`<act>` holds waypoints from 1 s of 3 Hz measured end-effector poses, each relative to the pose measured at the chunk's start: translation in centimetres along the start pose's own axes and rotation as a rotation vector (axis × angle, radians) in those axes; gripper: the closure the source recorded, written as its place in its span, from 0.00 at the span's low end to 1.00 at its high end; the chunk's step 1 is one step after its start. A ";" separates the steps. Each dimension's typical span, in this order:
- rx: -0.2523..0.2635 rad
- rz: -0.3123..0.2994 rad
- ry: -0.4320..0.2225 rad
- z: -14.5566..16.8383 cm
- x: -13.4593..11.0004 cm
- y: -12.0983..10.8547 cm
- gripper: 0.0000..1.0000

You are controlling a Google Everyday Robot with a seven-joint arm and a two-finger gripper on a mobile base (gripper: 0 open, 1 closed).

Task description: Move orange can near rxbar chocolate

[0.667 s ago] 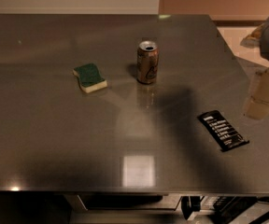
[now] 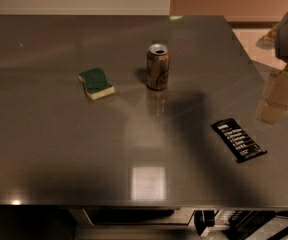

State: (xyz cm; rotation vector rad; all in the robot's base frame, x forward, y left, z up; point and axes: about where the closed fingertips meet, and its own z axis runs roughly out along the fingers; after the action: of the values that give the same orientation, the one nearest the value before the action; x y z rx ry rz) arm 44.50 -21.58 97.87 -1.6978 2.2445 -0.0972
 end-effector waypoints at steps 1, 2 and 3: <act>-0.020 0.055 -0.070 1.4 -1.6 -2.2 0.00; -0.044 0.096 -0.130 4.2 -4.1 -4.9 0.00; -0.059 0.137 -0.180 7.0 -6.6 -7.5 0.00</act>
Offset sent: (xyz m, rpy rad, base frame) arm 0.1178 0.0551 -0.0389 0.2519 0.0385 -0.0757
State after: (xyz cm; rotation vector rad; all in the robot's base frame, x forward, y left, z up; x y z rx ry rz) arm 55.11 -16.53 94.54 -1.5094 2.2396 0.1497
